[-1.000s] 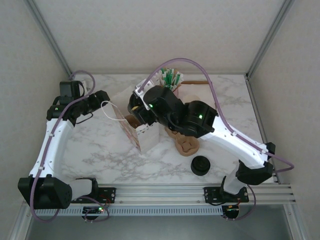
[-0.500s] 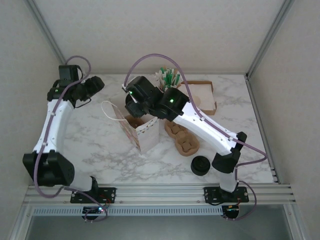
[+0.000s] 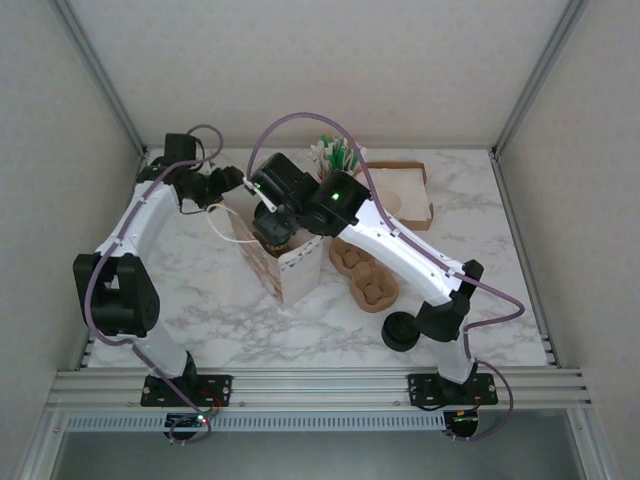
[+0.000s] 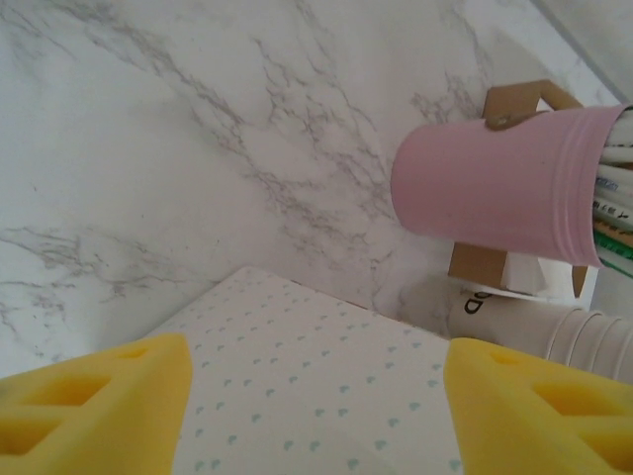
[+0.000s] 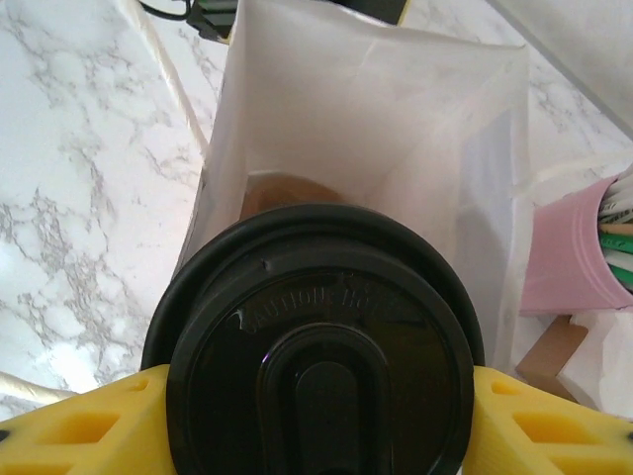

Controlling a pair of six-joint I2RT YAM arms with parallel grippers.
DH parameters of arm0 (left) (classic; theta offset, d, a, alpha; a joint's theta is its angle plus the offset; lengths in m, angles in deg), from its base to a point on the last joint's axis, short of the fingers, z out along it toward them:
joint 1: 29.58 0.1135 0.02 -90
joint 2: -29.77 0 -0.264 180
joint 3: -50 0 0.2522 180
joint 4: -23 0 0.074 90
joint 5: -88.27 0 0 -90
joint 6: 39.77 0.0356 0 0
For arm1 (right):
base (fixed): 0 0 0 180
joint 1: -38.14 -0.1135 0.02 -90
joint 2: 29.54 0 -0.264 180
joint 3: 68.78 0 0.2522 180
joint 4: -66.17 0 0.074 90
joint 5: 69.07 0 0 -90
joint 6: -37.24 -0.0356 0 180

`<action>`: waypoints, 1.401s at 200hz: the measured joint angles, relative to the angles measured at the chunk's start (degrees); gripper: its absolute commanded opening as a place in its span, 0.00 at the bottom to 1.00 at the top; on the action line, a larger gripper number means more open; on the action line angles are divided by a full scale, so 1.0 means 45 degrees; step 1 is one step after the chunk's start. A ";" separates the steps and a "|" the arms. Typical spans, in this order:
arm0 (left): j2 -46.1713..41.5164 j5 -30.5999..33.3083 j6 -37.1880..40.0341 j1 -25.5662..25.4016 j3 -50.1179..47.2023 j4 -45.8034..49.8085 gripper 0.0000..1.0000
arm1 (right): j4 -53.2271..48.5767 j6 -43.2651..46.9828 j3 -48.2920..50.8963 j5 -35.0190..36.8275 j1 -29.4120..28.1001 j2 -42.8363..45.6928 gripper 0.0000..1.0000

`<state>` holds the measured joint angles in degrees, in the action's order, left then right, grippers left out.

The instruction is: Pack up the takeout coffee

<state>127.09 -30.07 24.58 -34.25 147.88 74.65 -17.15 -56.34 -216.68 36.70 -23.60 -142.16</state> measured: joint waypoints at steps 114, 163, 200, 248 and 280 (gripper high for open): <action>-0.1355 -0.0860 -0.0321 -0.1214 -0.3220 -0.0005 0.69 | -0.0607 0.0000 0.0695 -0.0729 0.0000 0.0209 0.59; -0.2331 -0.0661 -0.0675 -0.1588 -0.4284 -0.0175 0.69 | -0.0583 0.0000 0.2084 -0.0811 0.0000 0.0986 0.58; -0.2419 -0.0155 -0.0432 -0.1608 -0.4090 0.0165 0.69 | -0.0359 -0.0005 0.3201 -0.0787 0.0000 0.1632 0.58; -0.2574 0.1161 0.0311 -0.1583 -0.3745 0.0627 0.69 | 0.0180 -0.0010 0.3837 -0.0544 0.0000 0.1778 0.58; -0.2526 0.1637 0.0500 -0.1481 -0.3740 0.0826 0.68 | 0.0583 -0.0005 0.3779 -0.0296 0.0000 0.1545 0.58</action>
<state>115.72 -22.70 26.84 -40.91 131.05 78.37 -14.52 -56.36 -199.68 35.37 -23.60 -135.21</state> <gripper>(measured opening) 0.686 0.632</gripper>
